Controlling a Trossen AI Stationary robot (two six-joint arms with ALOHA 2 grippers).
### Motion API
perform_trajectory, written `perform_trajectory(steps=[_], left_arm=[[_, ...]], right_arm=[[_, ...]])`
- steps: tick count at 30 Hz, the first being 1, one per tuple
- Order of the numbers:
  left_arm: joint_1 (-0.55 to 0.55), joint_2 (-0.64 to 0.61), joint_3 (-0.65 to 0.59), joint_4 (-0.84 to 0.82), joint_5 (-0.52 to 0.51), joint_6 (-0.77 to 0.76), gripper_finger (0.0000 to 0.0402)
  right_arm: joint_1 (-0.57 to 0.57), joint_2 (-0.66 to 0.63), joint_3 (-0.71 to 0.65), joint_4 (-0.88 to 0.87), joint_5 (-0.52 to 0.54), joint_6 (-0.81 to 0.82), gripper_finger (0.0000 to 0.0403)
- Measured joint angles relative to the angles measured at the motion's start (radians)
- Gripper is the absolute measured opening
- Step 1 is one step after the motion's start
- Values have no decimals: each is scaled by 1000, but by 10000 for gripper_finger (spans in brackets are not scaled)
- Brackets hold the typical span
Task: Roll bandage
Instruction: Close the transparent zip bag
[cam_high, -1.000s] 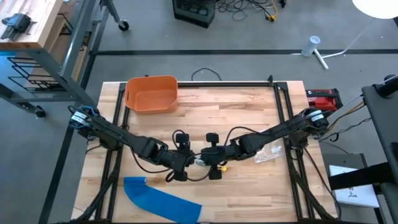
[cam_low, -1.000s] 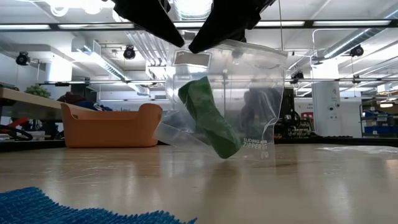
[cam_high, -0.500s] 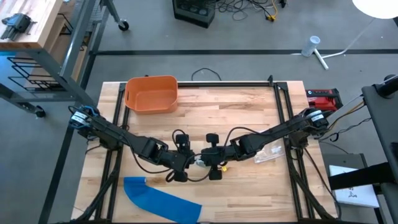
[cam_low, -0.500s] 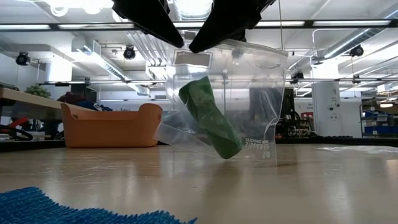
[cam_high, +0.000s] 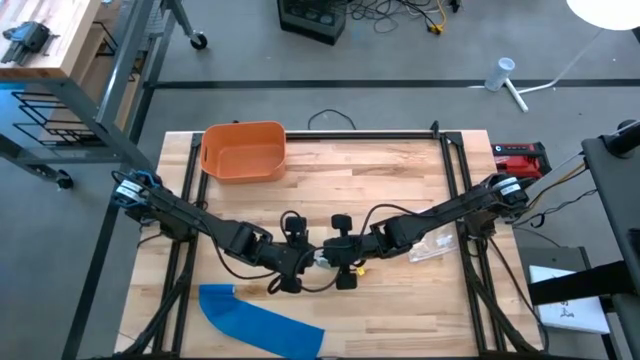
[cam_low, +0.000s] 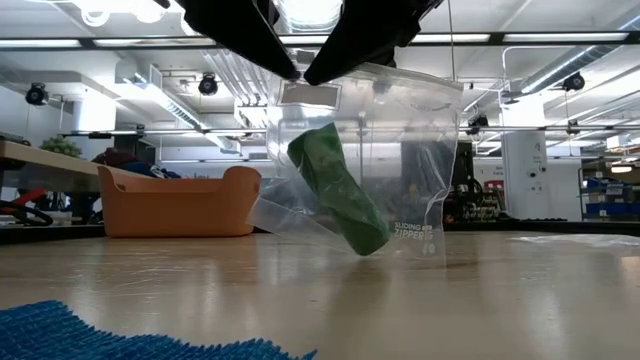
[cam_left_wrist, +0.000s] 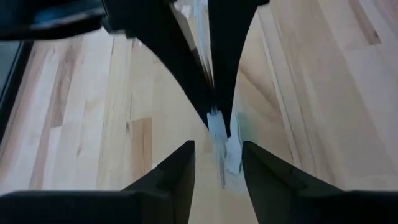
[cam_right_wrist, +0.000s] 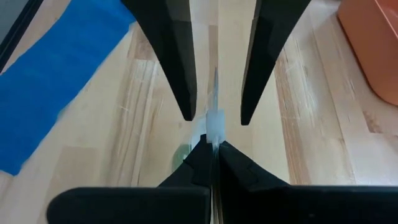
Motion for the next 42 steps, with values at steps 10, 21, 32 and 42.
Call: perform_trajectory(steps=[10, 21, 32, 42], left_arm=[[1, 2, -1, -1, 19, -35, 86], [2, 2, -1, -6, 19, -35, 7], [2, 1, -2, -12, 18, -35, 1], [2, 1, -2, -19, 18, -46, 0]], right_arm=[[0, 0, 0, 0, 0, 0, 0], [0, 0, 0, 0, -4, 0, 0], [13, -12, 30, -52, 0, -30, 48], [13, -16, 250, -151, -3, -76, 135]])
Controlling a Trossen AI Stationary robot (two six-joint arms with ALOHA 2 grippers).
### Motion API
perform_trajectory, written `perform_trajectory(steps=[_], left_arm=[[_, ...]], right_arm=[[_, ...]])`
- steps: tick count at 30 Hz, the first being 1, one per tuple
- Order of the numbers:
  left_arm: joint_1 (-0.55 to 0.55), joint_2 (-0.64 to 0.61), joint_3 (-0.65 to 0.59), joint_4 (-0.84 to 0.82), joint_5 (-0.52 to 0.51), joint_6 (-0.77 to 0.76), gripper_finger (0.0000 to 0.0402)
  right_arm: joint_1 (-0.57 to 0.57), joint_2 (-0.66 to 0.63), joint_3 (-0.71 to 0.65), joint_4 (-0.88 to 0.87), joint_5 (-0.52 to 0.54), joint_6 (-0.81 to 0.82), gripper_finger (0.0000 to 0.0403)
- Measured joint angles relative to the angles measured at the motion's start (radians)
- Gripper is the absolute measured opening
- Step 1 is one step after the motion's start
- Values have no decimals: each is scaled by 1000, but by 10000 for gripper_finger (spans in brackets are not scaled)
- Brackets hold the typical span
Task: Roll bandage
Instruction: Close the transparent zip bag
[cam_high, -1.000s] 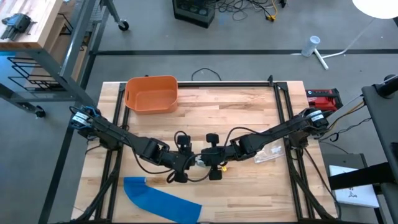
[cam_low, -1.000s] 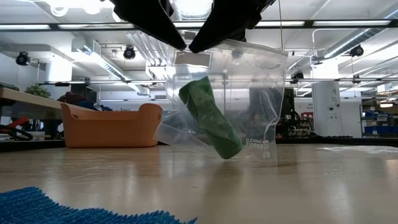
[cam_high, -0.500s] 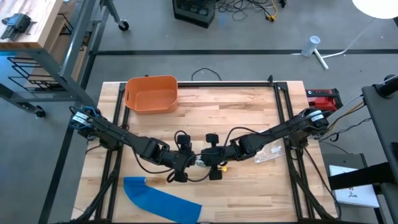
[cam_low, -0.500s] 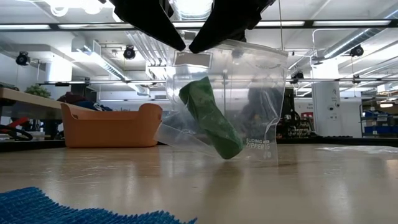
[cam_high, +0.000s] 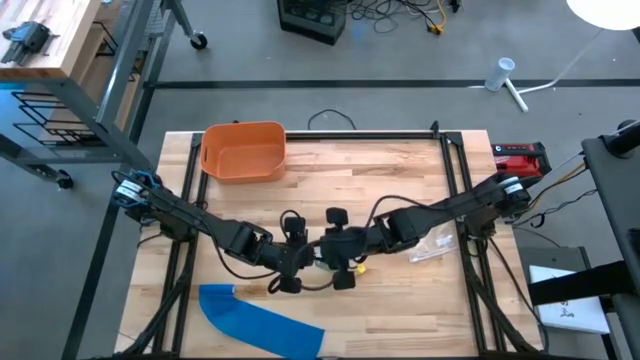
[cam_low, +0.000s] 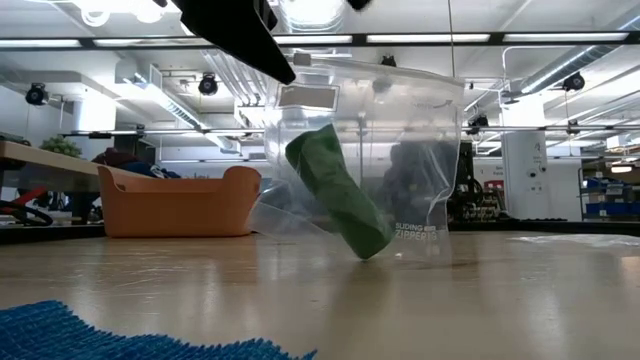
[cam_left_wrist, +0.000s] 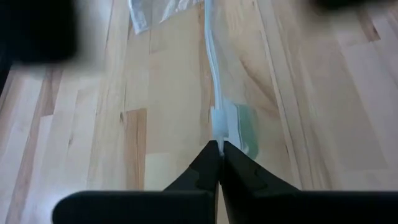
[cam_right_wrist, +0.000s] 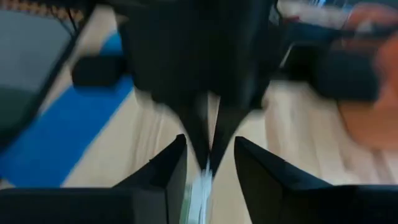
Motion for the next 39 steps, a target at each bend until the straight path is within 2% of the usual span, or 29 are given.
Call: perform_trajectory(steps=[3, 8, 16, 26, 32, 39], left_arm=[[0, 0, 0, 1, 0, 0, 0], [0, -1, 0, -16, 0, 0, 0], [0, -1, 0, -29, 0, 0, 0], [-3, -2, 0, -32, 1, 1, 0], [-23, -2, 0, -32, 0, 58, 0], [-46, -3, 0, -29, -52, 86, 0]], right_arm=[[0, -1, 36, -21, 0, -44, 143], [0, 0, 22, -79, 0, -71, 139], [-4, 34, -45, -72, 6, -37, 128], [-20, 107, -55, -29, 7, -34, 131], [-21, 113, -55, -30, 7, -27, 112], [-20, 109, -55, -16, 6, -26, 72]])
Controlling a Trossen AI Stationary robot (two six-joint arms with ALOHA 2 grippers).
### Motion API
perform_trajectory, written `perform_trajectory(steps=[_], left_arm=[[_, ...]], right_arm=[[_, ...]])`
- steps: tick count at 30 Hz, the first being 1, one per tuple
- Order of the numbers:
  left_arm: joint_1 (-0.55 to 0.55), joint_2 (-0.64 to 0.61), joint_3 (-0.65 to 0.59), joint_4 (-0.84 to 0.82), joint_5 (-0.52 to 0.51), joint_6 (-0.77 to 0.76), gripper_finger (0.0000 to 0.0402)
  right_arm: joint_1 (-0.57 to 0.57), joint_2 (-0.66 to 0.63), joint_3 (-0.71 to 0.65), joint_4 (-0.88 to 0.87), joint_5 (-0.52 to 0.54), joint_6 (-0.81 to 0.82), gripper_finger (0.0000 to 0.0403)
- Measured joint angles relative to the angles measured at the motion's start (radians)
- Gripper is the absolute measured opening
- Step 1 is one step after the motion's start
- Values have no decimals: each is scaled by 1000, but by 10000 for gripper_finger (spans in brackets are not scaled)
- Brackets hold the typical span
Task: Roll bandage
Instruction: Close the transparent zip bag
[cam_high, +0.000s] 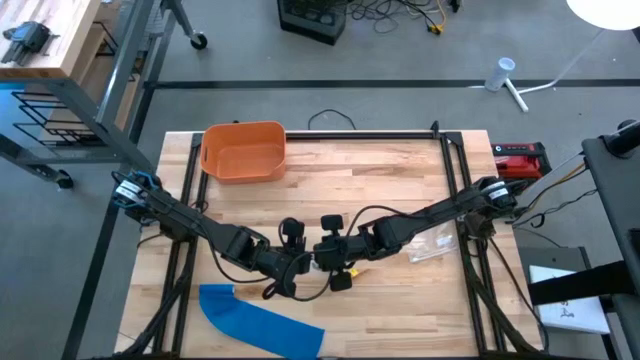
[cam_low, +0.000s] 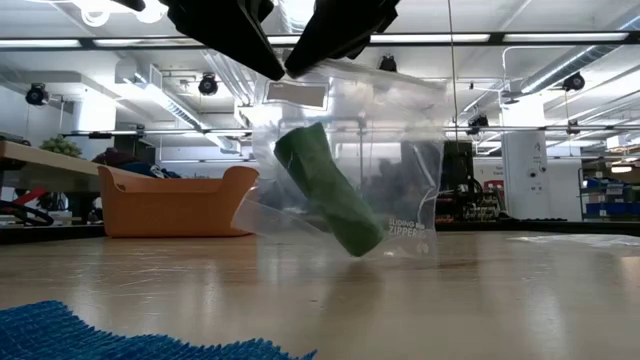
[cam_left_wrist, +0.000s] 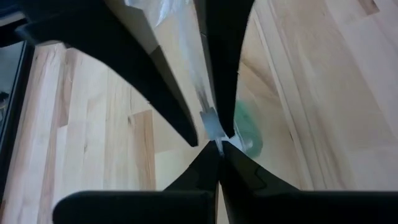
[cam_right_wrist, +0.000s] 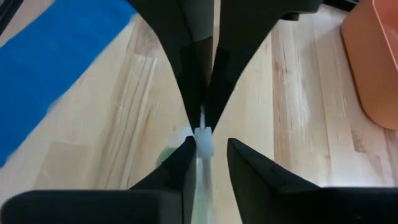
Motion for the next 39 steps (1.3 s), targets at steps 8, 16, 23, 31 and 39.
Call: perform_trajectory(steps=[8, 16, 23, 31, 39], left_arm=[[0, -6, 0, -6, -2, -20, 0], [-3, -18, 1, -45, -1, -51, 0], [-10, -26, 1, -57, 2, -59, 0], [-23, -34, 1, -69, 0, -59, 0], [-31, -44, 0, -85, 2, -71, 0]], right_arm=[[0, 0, 0, 10, -2, 0, 26], [15, -10, 2, -18, 1, 37, 33], [35, -37, 2, -135, 1, 94, 29], [52, -52, 2, -301, -7, 154, 35], [58, -88, 0, -477, -9, 227, 25]])
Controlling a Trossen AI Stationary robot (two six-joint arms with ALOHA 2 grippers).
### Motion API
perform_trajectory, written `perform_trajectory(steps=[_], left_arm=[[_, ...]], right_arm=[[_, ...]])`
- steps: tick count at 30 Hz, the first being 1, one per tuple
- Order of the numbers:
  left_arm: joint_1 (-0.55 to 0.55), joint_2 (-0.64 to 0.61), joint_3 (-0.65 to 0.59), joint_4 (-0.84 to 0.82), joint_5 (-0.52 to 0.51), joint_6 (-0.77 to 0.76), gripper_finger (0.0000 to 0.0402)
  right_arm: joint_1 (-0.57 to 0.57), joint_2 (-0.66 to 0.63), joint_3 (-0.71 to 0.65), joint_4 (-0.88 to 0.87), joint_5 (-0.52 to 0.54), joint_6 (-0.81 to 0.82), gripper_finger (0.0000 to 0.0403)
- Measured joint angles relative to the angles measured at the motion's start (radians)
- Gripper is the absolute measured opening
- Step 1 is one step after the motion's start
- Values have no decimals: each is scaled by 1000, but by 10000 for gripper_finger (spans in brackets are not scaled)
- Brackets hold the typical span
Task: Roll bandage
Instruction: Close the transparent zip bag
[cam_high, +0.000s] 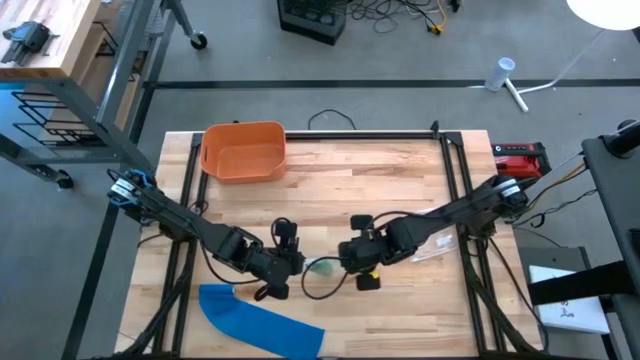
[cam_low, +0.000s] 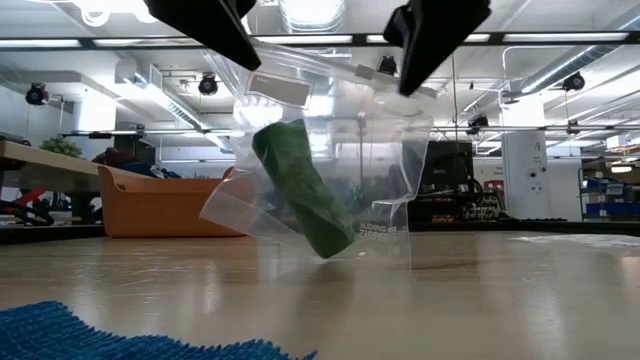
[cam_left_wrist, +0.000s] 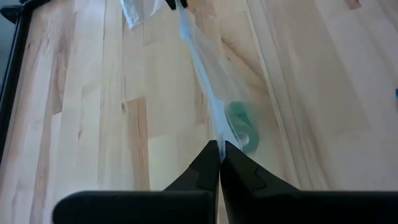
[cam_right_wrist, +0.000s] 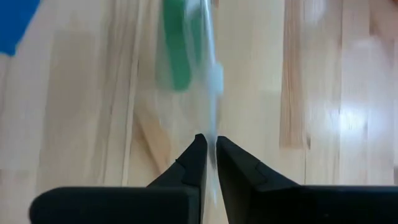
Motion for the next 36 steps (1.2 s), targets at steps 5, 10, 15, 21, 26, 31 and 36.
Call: perform_trajectory(steps=[5, 10, 15, 21, 26, 31, 36], left_arm=[[-3, 0, 0, 0, 0, 0, 0], [-4, 0, 0, 5, 0, 0, 0], [-3, 0, 0, 9, -1, 2, 0], [-4, 0, 0, 11, -3, 3, 0], [-4, 0, 0, 13, -3, 4, 0], [-4, 0, 0, 13, -3, 4, 0], [-4, 0, 0, 13, -3, 4, 0]], right_arm=[[10, -12, 0, -32, 1, 32, 14], [21, -13, 0, 15, -17, 11, 24], [19, -14, 0, 130, -24, -29, 66], [-5, -13, 0, 262, -16, -65, 118], [-28, -12, -1, 283, -15, -75, 130], [-35, -7, -21, 285, -16, -75, 113], [-34, -7, -39, 254, -20, -58, 89]])
